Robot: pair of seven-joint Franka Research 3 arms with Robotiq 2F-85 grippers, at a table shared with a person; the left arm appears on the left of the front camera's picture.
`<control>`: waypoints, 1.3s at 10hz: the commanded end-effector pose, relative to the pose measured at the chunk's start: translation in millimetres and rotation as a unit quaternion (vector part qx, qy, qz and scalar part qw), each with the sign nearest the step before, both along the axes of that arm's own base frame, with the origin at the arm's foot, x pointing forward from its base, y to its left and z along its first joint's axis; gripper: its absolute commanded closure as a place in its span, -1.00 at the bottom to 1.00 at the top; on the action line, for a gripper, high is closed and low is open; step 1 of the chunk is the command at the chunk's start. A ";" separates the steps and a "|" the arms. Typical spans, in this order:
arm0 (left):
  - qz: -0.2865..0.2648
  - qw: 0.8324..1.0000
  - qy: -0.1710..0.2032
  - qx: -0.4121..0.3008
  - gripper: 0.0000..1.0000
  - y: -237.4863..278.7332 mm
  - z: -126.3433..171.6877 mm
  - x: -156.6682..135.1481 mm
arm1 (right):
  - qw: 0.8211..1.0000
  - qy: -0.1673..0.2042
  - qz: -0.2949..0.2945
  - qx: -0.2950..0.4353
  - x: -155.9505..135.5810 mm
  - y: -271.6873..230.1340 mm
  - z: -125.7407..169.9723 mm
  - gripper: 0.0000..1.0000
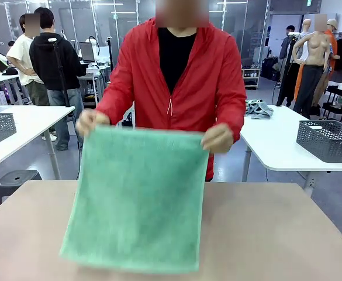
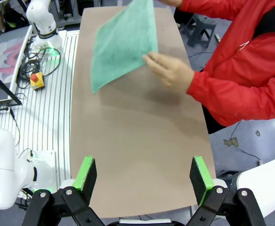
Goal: Fold the towels and place them in the basket.
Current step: When a person lays out a Towel with hook on the table, fold it in half twice.
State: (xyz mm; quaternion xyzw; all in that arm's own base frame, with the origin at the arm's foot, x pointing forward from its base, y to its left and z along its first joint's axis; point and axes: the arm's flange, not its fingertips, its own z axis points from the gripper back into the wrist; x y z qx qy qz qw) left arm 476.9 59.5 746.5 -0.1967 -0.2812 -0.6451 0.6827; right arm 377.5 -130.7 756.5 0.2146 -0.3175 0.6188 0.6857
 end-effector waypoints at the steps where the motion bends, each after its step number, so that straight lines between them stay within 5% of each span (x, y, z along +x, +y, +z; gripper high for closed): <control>1: 0.000 1.000 -0.001 0.000 -1.00 -0.1 1.6 -1.4 | 1.000 -0.001 0.003 0.003 -1.6 1.0 -0.5 -1.00; 13: 0.000 1.000 -0.001 0.000 -1.00 -0.1 1.6 -1.4 | 1.000 -0.001 0.003 0.003 -1.6 1.0 -0.5 -1.00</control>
